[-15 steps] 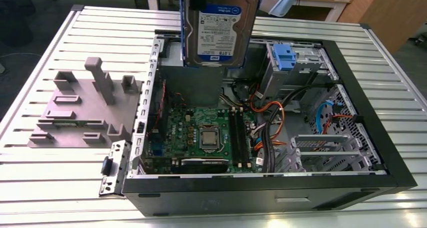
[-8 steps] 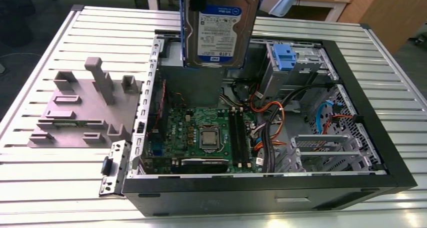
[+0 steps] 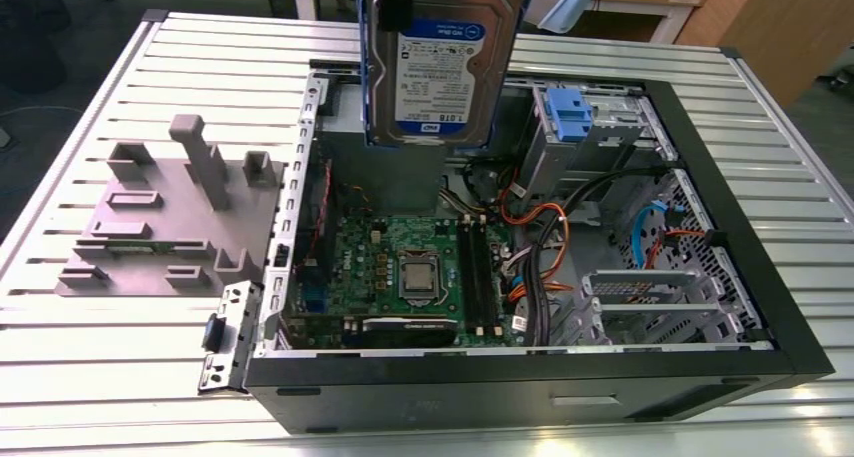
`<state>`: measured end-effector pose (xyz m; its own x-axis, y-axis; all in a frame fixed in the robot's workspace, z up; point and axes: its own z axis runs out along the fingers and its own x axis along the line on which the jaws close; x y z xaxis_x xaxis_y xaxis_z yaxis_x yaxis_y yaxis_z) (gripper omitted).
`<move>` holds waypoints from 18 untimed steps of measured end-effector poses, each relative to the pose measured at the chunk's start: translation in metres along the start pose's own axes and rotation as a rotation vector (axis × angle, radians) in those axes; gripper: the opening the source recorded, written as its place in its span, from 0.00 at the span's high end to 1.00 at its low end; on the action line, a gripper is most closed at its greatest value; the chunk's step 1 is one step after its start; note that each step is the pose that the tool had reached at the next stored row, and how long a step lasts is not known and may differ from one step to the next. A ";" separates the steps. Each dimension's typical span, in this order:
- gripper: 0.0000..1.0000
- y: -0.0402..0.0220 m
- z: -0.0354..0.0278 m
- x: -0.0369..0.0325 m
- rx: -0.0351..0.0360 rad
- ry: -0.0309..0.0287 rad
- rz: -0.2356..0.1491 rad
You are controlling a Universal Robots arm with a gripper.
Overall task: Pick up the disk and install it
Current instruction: 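Insert the disk into the insertion slot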
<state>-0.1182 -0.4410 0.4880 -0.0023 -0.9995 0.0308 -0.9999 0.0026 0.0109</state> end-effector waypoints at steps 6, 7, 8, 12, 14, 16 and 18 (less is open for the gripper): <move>0.64 0.0000 0.0000 0.0025 -0.0001 0.0001 0.000; 0.64 0.0000 0.0001 0.0029 0.0000 0.0000 0.000; 0.64 0.0000 0.0001 0.0033 -0.0001 0.0001 0.000; 0.64 0.0000 0.0001 0.0050 0.0000 0.0001 0.000; 0.64 0.0000 0.0002 0.0058 -0.0001 0.0001 0.000; 0.64 0.0000 0.0002 0.0067 -0.0001 0.0001 0.000; 0.64 0.0000 0.0002 0.0076 -0.0001 0.0001 0.000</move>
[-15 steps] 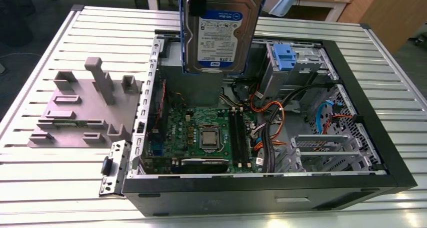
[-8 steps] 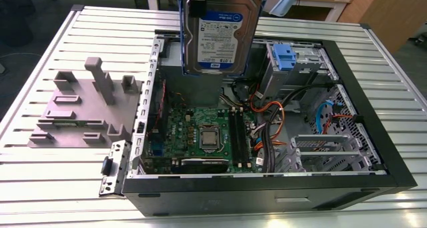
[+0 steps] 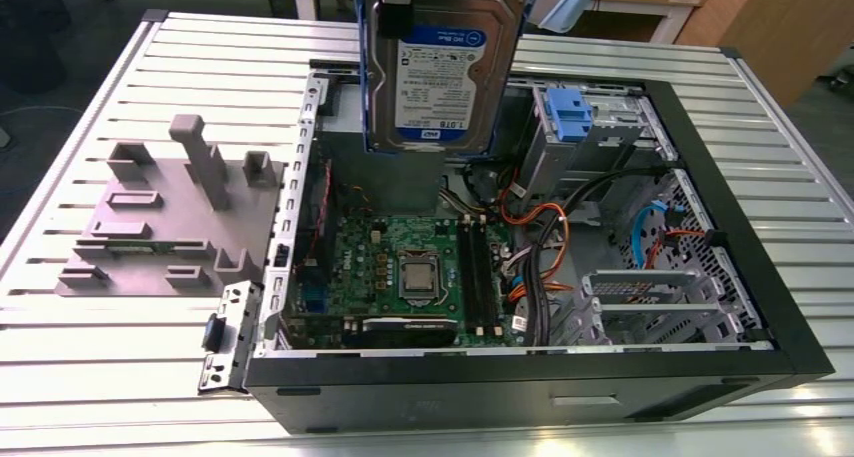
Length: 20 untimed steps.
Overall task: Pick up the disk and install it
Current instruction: 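Insert the disk into the insertion slot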
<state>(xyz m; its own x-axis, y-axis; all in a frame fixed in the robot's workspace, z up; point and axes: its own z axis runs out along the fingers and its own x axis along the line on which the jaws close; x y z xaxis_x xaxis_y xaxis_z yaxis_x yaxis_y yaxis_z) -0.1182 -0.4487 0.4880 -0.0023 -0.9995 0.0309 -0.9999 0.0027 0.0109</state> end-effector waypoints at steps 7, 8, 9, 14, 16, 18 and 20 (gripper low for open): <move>0.64 0.0000 0.0001 0.0013 0.0000 0.0000 0.000; 0.64 0.0000 0.0001 0.0016 0.0000 0.0000 0.000; 0.64 0.0000 0.0001 0.0020 0.0000 0.0000 0.000; 0.64 -0.0001 0.0003 0.0044 0.0000 0.0000 0.000; 0.64 0.0000 0.0004 0.0054 0.0001 -0.0002 0.000; 0.64 -0.0002 0.0004 0.0056 0.0000 0.0003 0.000; 0.64 -0.0008 0.0004 0.0058 0.0000 0.0004 0.000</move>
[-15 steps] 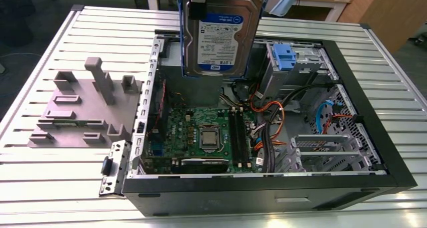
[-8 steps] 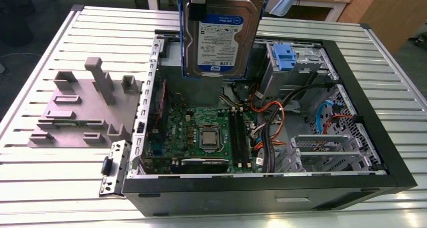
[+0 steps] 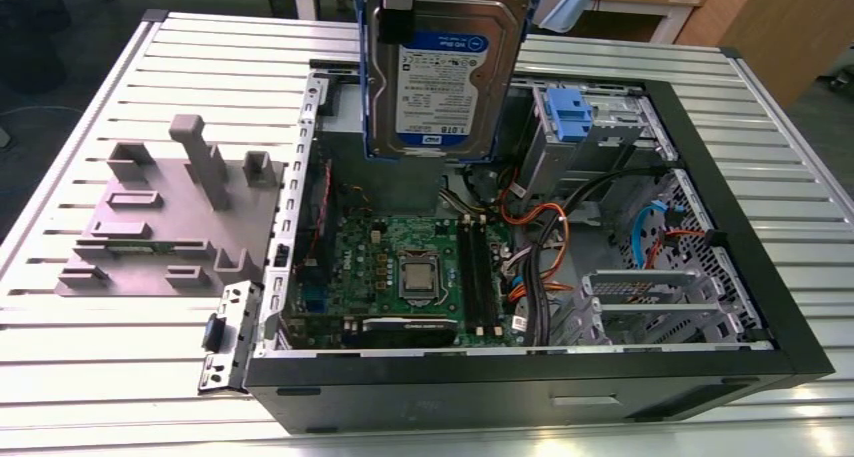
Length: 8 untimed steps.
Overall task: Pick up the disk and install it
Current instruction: 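Insert the disk into the insertion slot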
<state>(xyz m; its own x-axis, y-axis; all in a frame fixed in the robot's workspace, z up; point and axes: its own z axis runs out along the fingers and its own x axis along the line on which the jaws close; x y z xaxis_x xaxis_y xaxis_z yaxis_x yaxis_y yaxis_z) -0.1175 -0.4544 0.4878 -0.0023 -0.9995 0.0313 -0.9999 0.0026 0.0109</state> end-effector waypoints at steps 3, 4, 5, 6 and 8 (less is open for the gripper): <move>0.64 -0.0028 0.0000 0.0000 -0.0001 0.0000 0.000; 0.64 -0.0037 0.0000 0.0000 -0.0002 0.0000 0.000; 0.64 -0.0045 0.0000 0.0000 -0.0002 0.0001 0.000; 0.64 -0.0052 0.0000 0.0001 -0.0002 0.0000 0.000; 0.64 -0.0055 -0.0001 0.0000 -0.0002 0.0000 0.000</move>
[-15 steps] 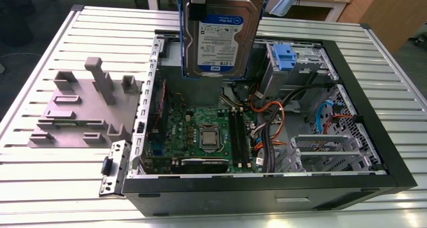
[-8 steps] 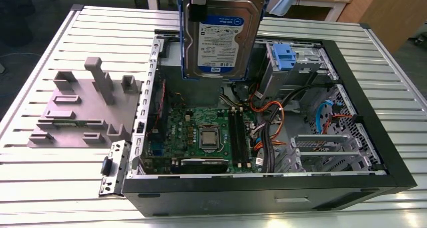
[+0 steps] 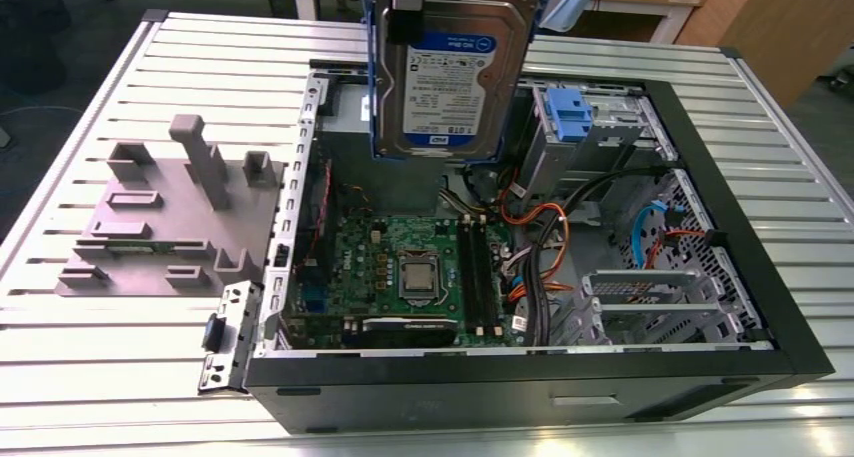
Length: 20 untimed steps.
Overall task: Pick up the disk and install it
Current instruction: 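Insert the disk into the insertion slot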
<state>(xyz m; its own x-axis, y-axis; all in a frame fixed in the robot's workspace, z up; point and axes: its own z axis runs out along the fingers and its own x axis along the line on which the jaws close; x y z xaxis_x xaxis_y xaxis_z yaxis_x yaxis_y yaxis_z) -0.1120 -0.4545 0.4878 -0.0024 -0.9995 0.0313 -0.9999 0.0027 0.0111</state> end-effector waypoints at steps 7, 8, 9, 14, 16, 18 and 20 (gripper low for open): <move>0.64 -0.0007 0.0000 0.0000 0.0000 0.0000 0.000; 0.64 -0.0007 0.0000 0.0000 0.0000 0.0000 0.000; 0.64 -0.0008 0.0000 0.0001 0.0000 0.0000 0.000; 0.64 -0.0008 0.0002 0.0039 0.0000 -0.0001 0.000; 0.64 -0.0007 0.0002 0.0061 0.0000 -0.0001 0.000; 0.64 -0.0007 0.0003 0.0084 0.0000 0.0000 0.000; 0.64 -0.0008 0.0004 0.0104 0.0000 -0.0001 0.000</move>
<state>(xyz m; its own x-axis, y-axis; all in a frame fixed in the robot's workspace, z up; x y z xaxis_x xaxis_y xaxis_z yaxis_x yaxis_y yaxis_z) -0.1112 -0.4648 0.4877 -0.0023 -0.9995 0.0313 -0.9999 0.0026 0.0111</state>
